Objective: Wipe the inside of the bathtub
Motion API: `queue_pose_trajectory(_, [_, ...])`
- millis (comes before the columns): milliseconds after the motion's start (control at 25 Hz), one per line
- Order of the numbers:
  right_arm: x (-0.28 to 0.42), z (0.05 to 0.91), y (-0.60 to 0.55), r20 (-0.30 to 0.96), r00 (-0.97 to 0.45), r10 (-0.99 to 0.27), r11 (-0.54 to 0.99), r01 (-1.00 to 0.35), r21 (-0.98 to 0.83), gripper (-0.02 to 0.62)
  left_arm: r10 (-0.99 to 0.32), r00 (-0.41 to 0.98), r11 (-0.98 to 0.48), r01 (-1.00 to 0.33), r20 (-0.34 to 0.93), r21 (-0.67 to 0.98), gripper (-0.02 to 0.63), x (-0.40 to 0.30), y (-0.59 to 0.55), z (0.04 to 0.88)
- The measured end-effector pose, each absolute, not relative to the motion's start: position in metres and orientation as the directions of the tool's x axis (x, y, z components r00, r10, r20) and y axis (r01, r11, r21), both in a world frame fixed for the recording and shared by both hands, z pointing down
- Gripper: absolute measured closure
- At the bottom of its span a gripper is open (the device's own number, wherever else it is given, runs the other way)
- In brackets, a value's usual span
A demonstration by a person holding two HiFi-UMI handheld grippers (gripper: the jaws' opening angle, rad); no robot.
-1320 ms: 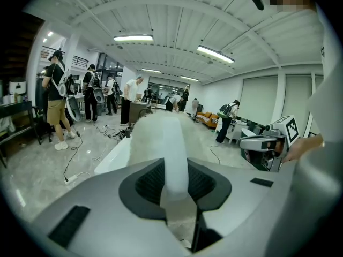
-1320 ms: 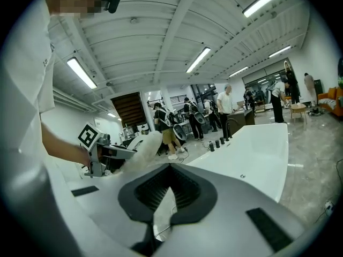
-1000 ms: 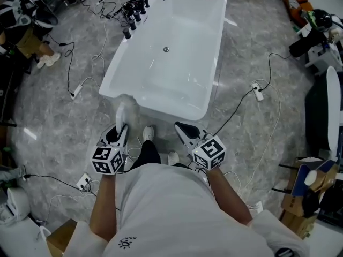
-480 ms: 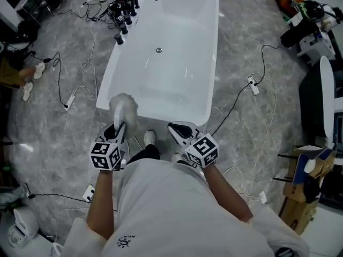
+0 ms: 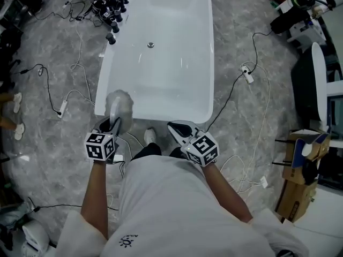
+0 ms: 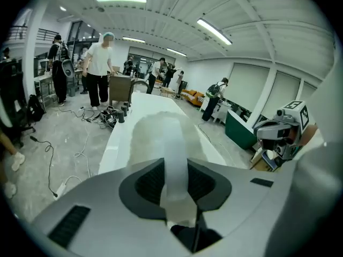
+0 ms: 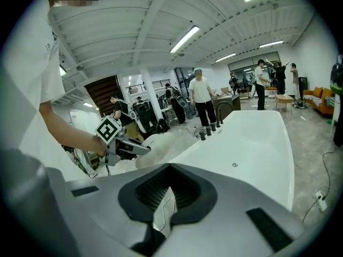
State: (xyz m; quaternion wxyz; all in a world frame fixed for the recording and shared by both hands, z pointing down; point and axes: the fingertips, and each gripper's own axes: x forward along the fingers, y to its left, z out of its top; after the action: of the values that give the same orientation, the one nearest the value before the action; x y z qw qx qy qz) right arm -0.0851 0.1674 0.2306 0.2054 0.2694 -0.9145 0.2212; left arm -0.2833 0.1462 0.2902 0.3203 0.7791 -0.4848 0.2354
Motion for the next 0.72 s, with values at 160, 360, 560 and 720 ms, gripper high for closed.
queue_pose_trajectory(160, [-0.106, 0.243, 0.165, 0.522, -0.765, -0.378, 0.753, -0.582, -0.308, 0.586, -0.537, 0.432, -0.332, -0.898, 0.725, 0.289, 0.508, -0.301, 0.138, 0.317])
queue_pose_trajectory(360, [-0.125, 0.253, 0.162, 0.553, -0.768, -0.322, 0.77, -0.552, -0.32, 0.586, -0.455, 0.435, -0.347, -0.89, 0.777, 0.296, 0.508, -0.311, 0.13, 0.343])
queue_pose_trajectory(560, [-0.133, 0.269, 0.162, 0.57, -0.777, -0.267, 0.78, -0.522, -0.346, 0.586, -0.406, 0.418, -0.337, -0.895, 0.813, 0.292, 0.508, -0.315, 0.125, 0.372])
queue_pose_trajectory(720, [-0.14, 0.289, 0.157, 0.575, -0.785, -0.229, 0.779, -0.503, -0.375, 0.586, -0.331, 0.391, -0.328, -0.901, 0.859, 0.283, 0.508, -0.323, 0.116, 0.4])
